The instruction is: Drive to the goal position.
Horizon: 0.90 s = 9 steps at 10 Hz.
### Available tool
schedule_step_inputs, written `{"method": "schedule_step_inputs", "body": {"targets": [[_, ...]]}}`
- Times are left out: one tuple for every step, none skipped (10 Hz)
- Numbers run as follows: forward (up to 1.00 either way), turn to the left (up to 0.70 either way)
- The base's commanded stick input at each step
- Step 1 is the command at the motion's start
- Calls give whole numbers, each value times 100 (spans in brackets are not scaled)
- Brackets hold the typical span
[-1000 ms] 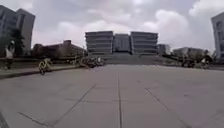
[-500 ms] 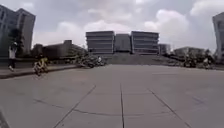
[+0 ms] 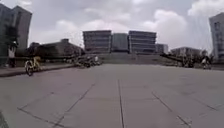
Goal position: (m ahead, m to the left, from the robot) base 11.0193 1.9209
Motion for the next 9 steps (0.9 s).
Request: {"method": "schedule_step_inputs", "body": {"targets": [[70, 0], [70, 0], [70, 0], [70, -3], [70, -10], [70, -14], [70, -12], [70, -8], [70, -2]]}}
